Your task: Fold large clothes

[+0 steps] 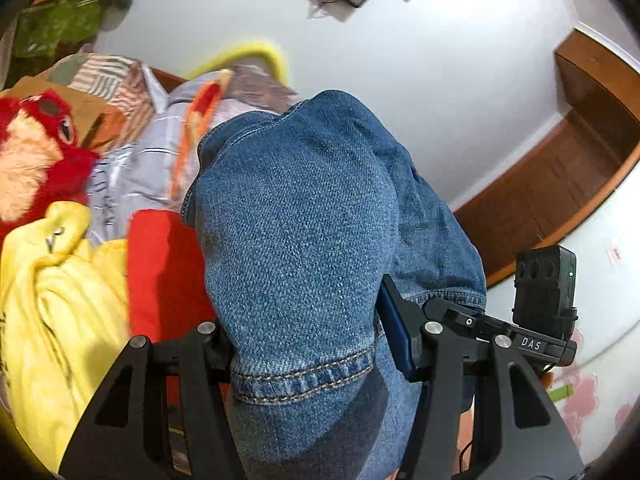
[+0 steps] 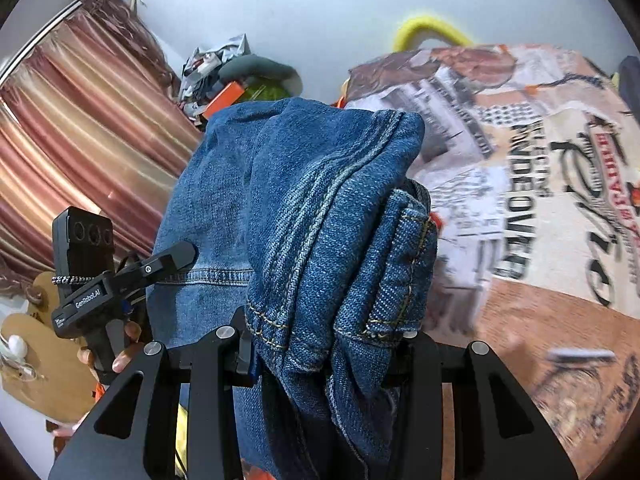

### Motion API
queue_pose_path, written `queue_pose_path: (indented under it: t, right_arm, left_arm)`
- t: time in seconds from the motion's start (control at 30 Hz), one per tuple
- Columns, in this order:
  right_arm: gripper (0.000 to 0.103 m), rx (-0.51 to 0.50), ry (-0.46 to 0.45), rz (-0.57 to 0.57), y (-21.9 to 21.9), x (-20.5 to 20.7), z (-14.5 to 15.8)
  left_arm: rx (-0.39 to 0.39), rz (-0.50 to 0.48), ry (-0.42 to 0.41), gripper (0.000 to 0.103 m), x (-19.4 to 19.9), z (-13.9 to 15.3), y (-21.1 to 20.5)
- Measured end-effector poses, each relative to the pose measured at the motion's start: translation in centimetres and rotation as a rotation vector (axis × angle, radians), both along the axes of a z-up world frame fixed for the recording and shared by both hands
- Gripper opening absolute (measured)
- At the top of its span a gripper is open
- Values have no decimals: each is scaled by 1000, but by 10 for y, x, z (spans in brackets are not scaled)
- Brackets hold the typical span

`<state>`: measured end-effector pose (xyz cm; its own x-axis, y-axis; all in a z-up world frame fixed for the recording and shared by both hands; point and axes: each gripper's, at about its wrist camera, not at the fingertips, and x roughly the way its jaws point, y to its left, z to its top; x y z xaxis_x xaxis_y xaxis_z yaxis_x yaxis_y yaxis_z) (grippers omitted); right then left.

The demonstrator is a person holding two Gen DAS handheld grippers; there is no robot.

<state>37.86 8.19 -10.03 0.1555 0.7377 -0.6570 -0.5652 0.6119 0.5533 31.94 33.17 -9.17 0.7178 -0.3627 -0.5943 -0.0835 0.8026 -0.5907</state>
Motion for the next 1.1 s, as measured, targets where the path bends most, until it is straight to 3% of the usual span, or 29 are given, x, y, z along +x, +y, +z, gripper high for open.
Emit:
queue_pose_path:
  t: [0.27, 0.37, 0.5, 0.63, 0.8, 0.87, 0.97, 1.1]
  right_arm:
    - [36, -75, 108, 19, 51, 42, -69]
    - [37, -153, 119, 21, 63, 51, -100]
    - [40, -194, 127, 5, 66, 53, -128]
    - [44, -184, 123, -12, 55, 49, -126]
    - [52, -283, -3, -39, 40, 29, -112]
    - [57, -310, -6, -46, 32, 24, -112]
    - [58, -320, 9, -43, 15, 13, -115]
    - [58, -381, -50, -49, -2, -10, -110]
  left_arm:
    - [33, 62, 78, 56, 36, -76, 43]
    - [64, 62, 134, 56, 48, -115, 47]
    - [88, 82, 171, 66, 52, -151, 54]
    - [21, 89, 182, 69, 46, -154, 59]
    - [126, 74, 179, 69, 20, -138, 45]
    - [170, 82, 181, 70, 6, -133, 38]
    - [166, 84, 190, 72, -17, -130, 31]
    - [228, 91, 209, 72, -50, -127, 15]
